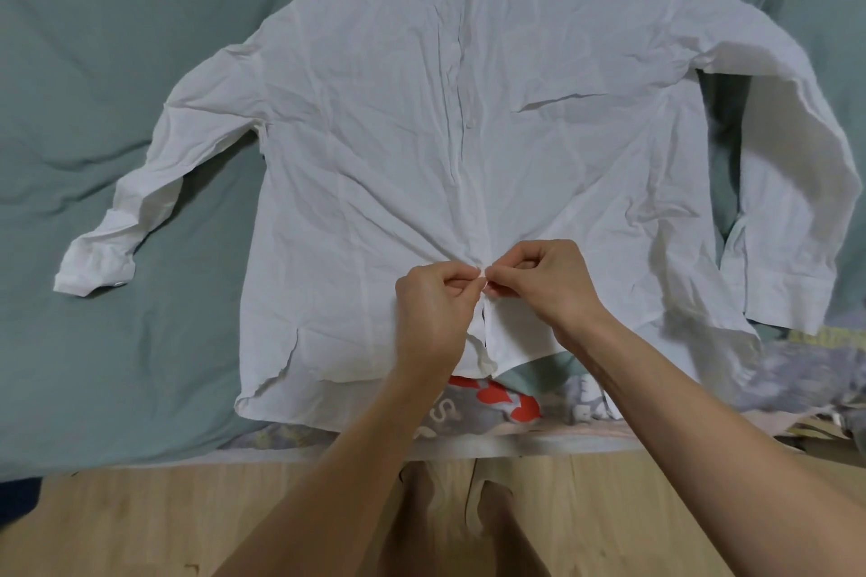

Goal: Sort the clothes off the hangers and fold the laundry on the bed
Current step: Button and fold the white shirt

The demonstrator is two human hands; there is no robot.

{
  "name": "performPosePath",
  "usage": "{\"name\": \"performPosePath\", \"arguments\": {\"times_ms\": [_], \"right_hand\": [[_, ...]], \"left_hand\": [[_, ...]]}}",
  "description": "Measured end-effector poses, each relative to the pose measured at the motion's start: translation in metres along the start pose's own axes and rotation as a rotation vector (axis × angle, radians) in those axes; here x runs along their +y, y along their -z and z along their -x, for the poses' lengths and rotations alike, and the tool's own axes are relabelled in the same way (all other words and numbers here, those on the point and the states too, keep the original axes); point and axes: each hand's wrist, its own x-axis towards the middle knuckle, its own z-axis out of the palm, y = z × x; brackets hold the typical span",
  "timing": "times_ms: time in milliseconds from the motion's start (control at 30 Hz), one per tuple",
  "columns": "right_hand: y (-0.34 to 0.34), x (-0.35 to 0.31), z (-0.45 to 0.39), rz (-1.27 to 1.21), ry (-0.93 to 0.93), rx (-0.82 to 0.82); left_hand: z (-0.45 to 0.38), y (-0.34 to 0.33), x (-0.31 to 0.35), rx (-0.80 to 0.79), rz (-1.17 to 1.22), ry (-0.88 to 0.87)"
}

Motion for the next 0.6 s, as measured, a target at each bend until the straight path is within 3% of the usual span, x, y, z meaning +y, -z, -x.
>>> {"name": "performPosePath", "arguments": {"times_ms": [233, 500, 600], "right_hand": [[-0.001, 0.008, -0.006, -0.057, -0.004, 0.024], [-0.003, 0.008, -0.01, -0.038, 0.001, 0.052], [0.0, 0.007, -0.01, -0.033, 0.017, 0.03]], "left_hand": [[0.001, -0.001, -0.007, -0.008, 0.131, 0.009], [-0.003, -0.004, -0.013, -0.031, -0.087, -0.218], [-0.005, -0.004, -0.01, -0.057, -0.085, -0.191]]}}
